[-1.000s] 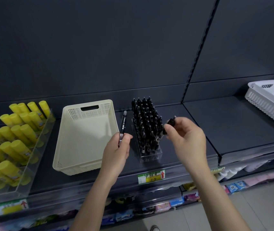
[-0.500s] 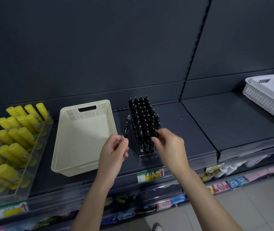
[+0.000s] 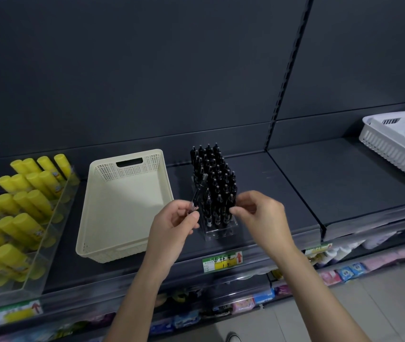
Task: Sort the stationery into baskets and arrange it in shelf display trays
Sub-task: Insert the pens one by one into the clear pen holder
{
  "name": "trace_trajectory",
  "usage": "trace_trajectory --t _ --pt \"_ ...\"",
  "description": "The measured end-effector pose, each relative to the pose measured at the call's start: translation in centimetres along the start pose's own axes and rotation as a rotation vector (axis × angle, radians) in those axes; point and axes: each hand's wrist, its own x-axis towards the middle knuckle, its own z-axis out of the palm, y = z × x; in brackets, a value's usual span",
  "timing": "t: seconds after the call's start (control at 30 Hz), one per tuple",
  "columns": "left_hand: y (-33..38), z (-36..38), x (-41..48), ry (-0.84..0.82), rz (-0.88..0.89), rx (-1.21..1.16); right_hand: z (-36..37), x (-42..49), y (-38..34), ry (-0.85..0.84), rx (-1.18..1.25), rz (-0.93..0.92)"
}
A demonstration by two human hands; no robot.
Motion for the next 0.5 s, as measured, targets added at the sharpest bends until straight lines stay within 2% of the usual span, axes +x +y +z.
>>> trace_trajectory --t 0.13,0.23,0.33,0.5 --pt "0.6 0.3 0.1 -0.055 0.031 -0.002 -1.5 -0.7 -1.5 0.084 0.133 -0.034" --pt "1.2 0.9 0.1 -0.138 0.068 0.024 -1.6 -1.0 -3.2 -0.018 0.343 -0.024" --pt "1.8 1.7 0.2 -0.206 0.105 0.043 -1.5 -1.1 -4.0 -0.094 0.444 -0.029" --pt "2.1 1.2 0.6 -0.188 0.178 0.236 -2.2 -1.0 -3.9 -0.059 0.531 -0.026"
